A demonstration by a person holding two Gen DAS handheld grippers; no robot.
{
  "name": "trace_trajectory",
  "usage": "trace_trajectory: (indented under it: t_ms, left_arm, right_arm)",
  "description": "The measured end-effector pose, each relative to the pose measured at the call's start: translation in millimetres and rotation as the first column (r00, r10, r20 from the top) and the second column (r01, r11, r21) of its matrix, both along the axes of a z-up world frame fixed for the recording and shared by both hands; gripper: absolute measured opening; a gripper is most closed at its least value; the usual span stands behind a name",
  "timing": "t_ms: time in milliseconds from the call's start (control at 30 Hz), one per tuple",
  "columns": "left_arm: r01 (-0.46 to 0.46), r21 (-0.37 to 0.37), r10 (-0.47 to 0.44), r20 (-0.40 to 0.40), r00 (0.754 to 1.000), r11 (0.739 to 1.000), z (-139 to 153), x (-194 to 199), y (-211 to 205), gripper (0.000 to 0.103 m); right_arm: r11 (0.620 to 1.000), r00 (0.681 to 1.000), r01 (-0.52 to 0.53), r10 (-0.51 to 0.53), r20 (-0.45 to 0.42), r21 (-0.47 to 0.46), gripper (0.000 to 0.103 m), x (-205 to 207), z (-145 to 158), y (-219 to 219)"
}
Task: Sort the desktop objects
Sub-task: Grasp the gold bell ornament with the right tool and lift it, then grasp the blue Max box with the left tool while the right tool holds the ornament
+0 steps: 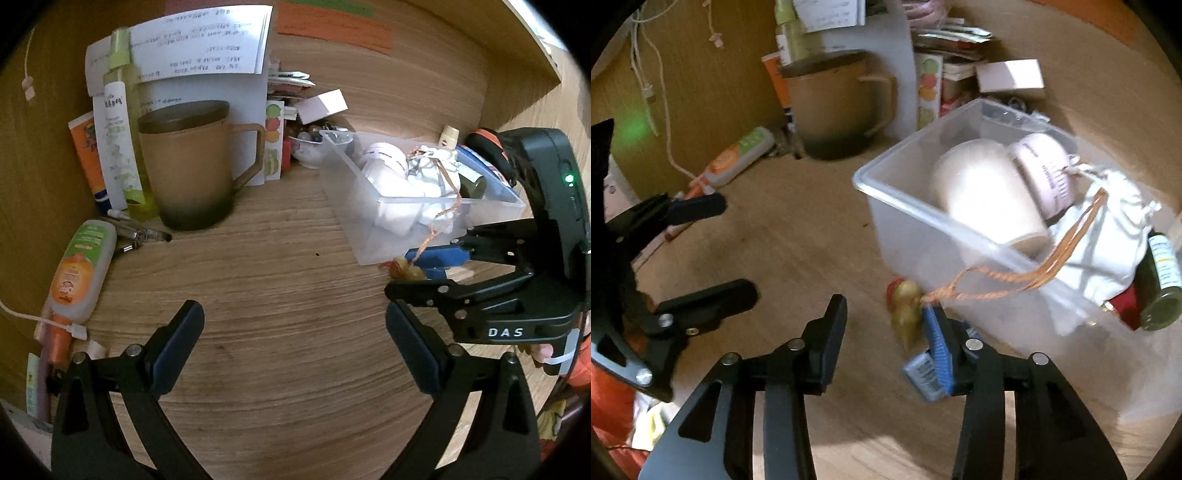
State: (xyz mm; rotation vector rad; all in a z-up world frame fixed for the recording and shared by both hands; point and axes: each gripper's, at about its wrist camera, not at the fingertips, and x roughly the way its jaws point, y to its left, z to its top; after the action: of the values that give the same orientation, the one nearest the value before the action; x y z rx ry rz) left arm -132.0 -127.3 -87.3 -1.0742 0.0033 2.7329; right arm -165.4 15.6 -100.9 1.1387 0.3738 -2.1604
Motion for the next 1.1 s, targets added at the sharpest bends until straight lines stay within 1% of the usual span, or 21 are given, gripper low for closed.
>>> trace_trajectory:
  t_ms: [67, 100, 133, 167, 200, 300, 400, 500, 633, 700, 767, 833, 900, 967, 1000, 1067, 1100]
  left_arm:
    - [0.005, -0.007, -0.005, 0.000, 1.000, 1.000, -0.6, -1.5, 1.6, 0.100]
    - [0.009, -0.009, -0.009, -0.003, 1.000, 1.000, -0.3, -1.6, 2.5, 0.100]
    - [0.015, -0.007, -0.015, -0.003, 1.000, 1.000, -0.1, -1.8, 3.7, 0.100]
    - [0.024, -0.005, -0.024, -0.001, 1.000, 1.000, 0.0, -2.1, 5.1, 0.100]
    - [0.032, -0.003, -0.032, 0.003, 0.999, 0.999, -0.2, -2.9, 6.8, 0.100]
    - [0.056, -0.024, -0.055, 0.013, 0.998, 0.998, -1.3, -5.3, 18.7, 0.100]
    - [0.091, -0.035, -0.091, 0.011, 0.996, 0.995, 0.0, -6.7, 34.5, 0.100]
    - [0.126, -0.036, -0.125, 0.031, 0.992, 0.991, -0.4, -12.1, 53.5, 0.100]
    - [0.160, -0.048, -0.157, 0.069, 0.985, 0.986, -3.7, -24.2, 90.6, 0.100]
    - [0.172, -0.061, -0.166, 0.080, 0.983, 0.983, -5.6, -28.3, 106.0, 0.099]
    - [0.187, -0.100, -0.178, 0.088, 0.980, 0.977, -9.3, -31.0, 125.2, 0.093]
    - [0.203, -0.130, -0.189, 0.114, 0.975, 0.970, -14.0, -34.7, 139.3, 0.073]
    - [0.201, -0.150, -0.180, 0.146, 0.973, 0.968, -20.0, -39.9, 148.6, 0.062]
    - [0.189, -0.140, -0.168, 0.147, 0.975, 0.972, -18.7, -43.2, 150.8, 0.054]
    - [0.184, -0.137, -0.163, 0.151, 0.975, 0.973, -17.9, -44.8, 151.6, 0.046]
    - [0.184, -0.125, -0.163, 0.158, 0.974, 0.975, -17.3, -47.6, 152.3, 0.037]
    - [0.186, -0.119, -0.166, 0.160, 0.973, 0.975, -16.8, -47.1, 153.2, 0.030]
  right_arm:
    - [1.000, 1.000, 0.002, -0.002, 0.011, 0.003, 0.039, -2.6, -3.7, -1.9]
    - [1.000, 1.000, -0.002, 0.002, -0.005, 0.004, 0.039, -1.0, -4.0, -3.7]
    - [1.000, 1.000, -0.014, 0.014, -0.015, 0.012, 0.034, 1.1, -4.5, -5.5]
    - [1.000, 1.000, -0.023, 0.024, -0.020, 0.019, 0.021, 2.7, -4.6, -6.9]
    - [0.999, 0.999, -0.031, 0.032, -0.031, 0.026, 0.018, 5.1, -4.2, -7.7]
    - [0.999, 0.998, -0.037, 0.037, -0.043, -0.003, 0.018, 13.0, 3.1, 3.9]
    - [0.997, 0.998, -0.027, 0.024, -0.055, -0.068, 0.018, 20.7, 18.6, 30.1]
    - [0.993, 0.998, 0.000, -0.006, -0.058, -0.117, 0.018, 25.7, 31.1, 59.7]
    - [0.990, 0.995, 0.055, -0.066, -0.079, -0.129, 0.018, 23.1, 38.5, 96.3]
    - [0.986, 0.993, 0.080, -0.091, -0.071, -0.149, 0.018, 18.3, 40.6, 115.0]
    - [0.980, 0.993, 0.090, -0.102, -0.059, -0.178, 0.018, 12.6, 41.4, 132.0]
    - [0.977, 0.993, 0.087, -0.101, -0.060, -0.197, 0.018, 9.6, 42.4, 139.7]
    - [0.975, 0.994, 0.068, -0.085, -0.071, -0.213, 0.018, 9.2, 45.3, 145.0]
    - [0.973, 0.995, 0.043, -0.063, -0.081, -0.226, 0.018, 11.3, 48.1, 148.7]
    - [0.972, 0.995, 0.026, -0.048, -0.090, -0.233, 0.018, 12.7, 50.2, 149.1]
    - [0.971, 0.994, -0.002, -0.025, -0.109, -0.238, 0.018, 16.6, 53.5, 147.9]
    - [0.970, 0.993, -0.015, -0.014, -0.118, -0.243, 0.018, 18.5, 55.1, 146.9]
